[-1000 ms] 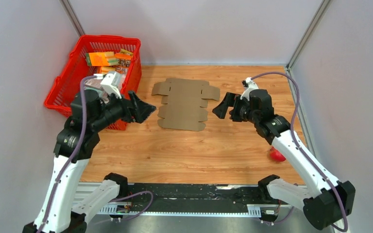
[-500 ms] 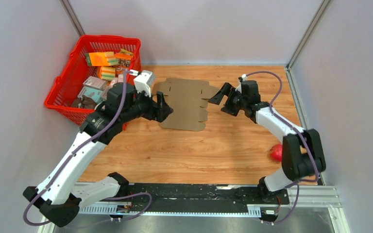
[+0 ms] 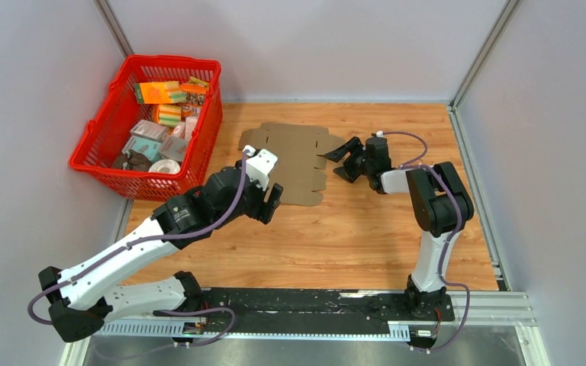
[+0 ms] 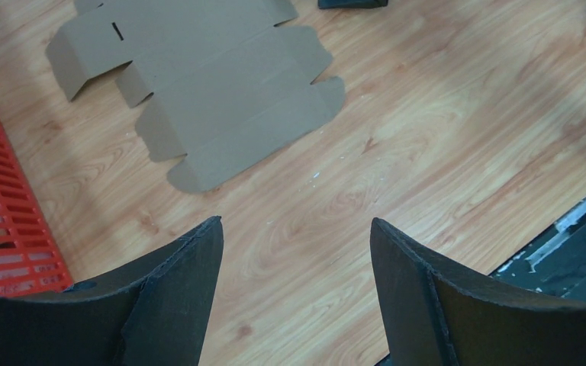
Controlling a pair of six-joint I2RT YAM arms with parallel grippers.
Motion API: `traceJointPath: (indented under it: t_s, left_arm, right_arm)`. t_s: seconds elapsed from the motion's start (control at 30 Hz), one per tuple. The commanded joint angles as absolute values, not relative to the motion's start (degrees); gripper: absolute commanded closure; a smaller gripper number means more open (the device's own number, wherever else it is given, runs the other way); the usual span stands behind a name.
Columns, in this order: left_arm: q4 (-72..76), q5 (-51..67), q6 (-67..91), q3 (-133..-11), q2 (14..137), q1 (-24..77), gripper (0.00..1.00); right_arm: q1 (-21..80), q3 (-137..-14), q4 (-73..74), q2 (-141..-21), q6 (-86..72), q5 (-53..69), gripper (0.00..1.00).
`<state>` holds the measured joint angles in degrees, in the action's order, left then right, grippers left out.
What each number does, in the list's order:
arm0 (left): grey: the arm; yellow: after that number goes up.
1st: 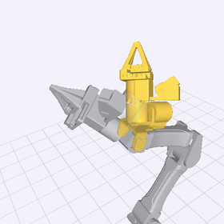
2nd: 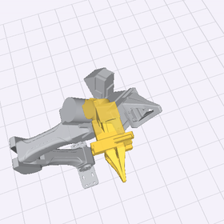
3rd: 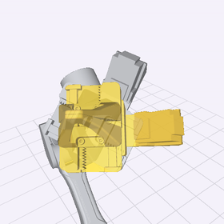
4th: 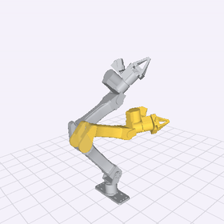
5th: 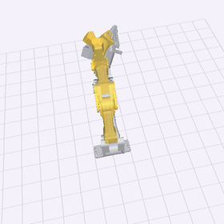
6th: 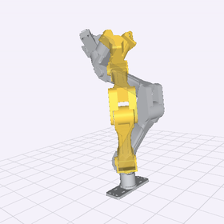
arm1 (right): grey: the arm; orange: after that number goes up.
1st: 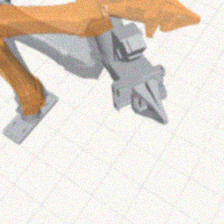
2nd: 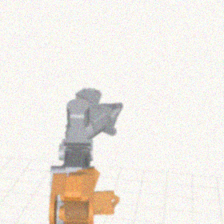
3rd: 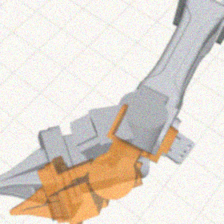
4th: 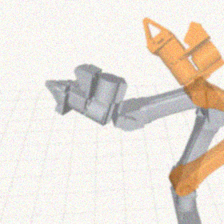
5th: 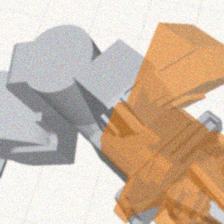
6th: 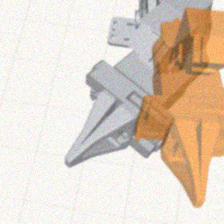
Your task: Fold the paper box
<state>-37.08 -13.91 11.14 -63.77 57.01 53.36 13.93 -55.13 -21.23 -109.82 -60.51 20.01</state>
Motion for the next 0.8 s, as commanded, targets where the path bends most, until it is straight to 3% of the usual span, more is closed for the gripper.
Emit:
traceJointPath:
  t_s: [0.0, 0.27, 0.3, 0.53, 0.77]
  left_arm:
    - [-33.1, -22.1, 10.7, -59.9, 53.3, 56.1, 0.21]
    - [-31.8, -21.1, 12.7, -56.4, 48.9, 58.0, 0.22]
    - [-32.3, -21.1, 13.0, -56.3, 48.2, 58.2, 0.22]
    - [-33.5, -21.4, 13.5, -54.2, 44.4, 58.5, 0.23]
    - [-34.2, -21.4, 13.3, -53.8, 42.9, 58.5, 0.23]
  right_arm:
    - [14.9, -56.0, -36.2, -115.0, -68.1, 15.2, 0.30]
    - [17.3, -56.8, -44.9, -121.6, -77.5, 3.1, 0.37]
    - [17.4, -57.0, -45.2, -122.2, -78.2, 2.0, 0.43]
    - [18.6, -56.7, -52.9, -126.8, -84.0, -6.9, 0.51]
    - [18.5, -57.7, -60.7, -130.7, -87.5, -10.1, 0.80]
